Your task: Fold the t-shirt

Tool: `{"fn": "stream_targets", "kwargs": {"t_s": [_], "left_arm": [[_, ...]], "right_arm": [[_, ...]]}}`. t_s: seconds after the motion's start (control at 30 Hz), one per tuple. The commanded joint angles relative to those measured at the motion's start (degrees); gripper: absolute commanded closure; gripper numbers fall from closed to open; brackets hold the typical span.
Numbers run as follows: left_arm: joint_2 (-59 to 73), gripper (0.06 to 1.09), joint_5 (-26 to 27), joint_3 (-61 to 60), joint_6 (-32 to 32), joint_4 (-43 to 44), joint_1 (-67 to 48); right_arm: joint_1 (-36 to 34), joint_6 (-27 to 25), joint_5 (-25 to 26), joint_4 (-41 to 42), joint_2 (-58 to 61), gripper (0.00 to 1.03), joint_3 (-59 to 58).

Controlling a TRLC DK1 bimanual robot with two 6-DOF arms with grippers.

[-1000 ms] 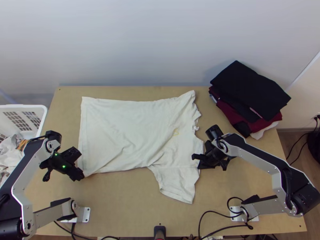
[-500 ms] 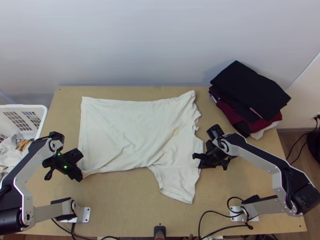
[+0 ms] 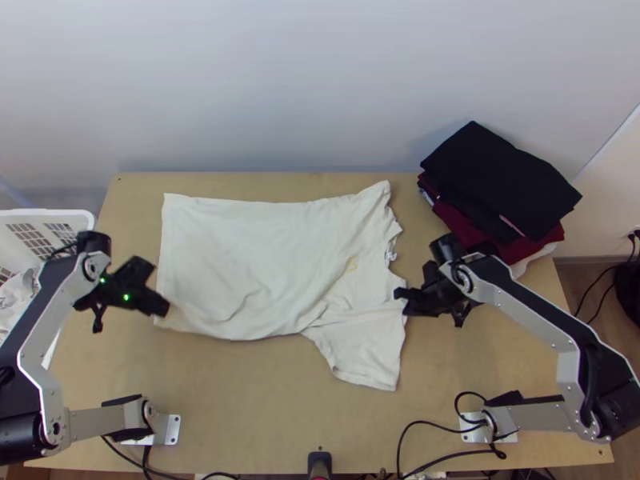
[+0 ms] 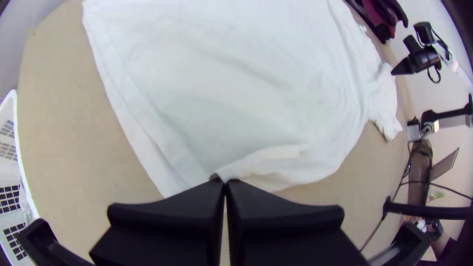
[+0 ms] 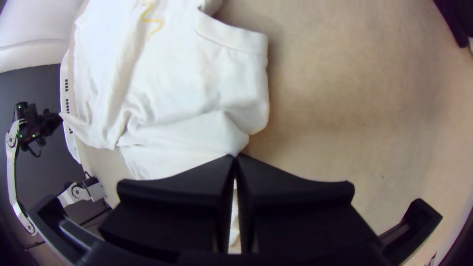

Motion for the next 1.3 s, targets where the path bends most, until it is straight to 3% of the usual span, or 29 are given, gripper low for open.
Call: {"fn": "stream_targets", "kwargs": {"t_s": [0.0,0.23,0.7,0.77,0.93,1.07,1.27], "left_arm": [[1.5,1.05,1.0,1.6,-6.8,3.1,0.2],[2.5,1.05,1.2,2.0,-11.3,6.8,2.5],[7.8,1.04,1.2,-1.6,-21.0,20.1,-3.1],[8.5,0.91,1.2,-1.6,-22.1,21.8,-3.8],[7.5,0.44,1.1,-0.2,-25.4,24.9,-3.1],[7.6,0.28,1.1,2.0,-25.7,24.6,1.0],[7.4,0.28,3.9,2.7,-18.7,15.4,5.3]], "right_arm": [[-1.3,-2.3,0.4,0.3,-1.7,1.00,1.3],[-4.8,-4.1,2.5,2.7,-4.1,1.00,1.0],[-2.5,-3.0,2.4,3.9,-4.2,1.00,0.0],[-2.6,-3.0,2.4,3.9,-4.2,1.00,0.1],[-2.5,-3.0,2.4,3.9,-4.3,1.00,-0.1],[-1.8,-3.0,2.4,3.9,-4.4,1.00,-0.6],[-0.9,-2.4,2.4,4.5,-4.4,1.00,-1.0]]}}
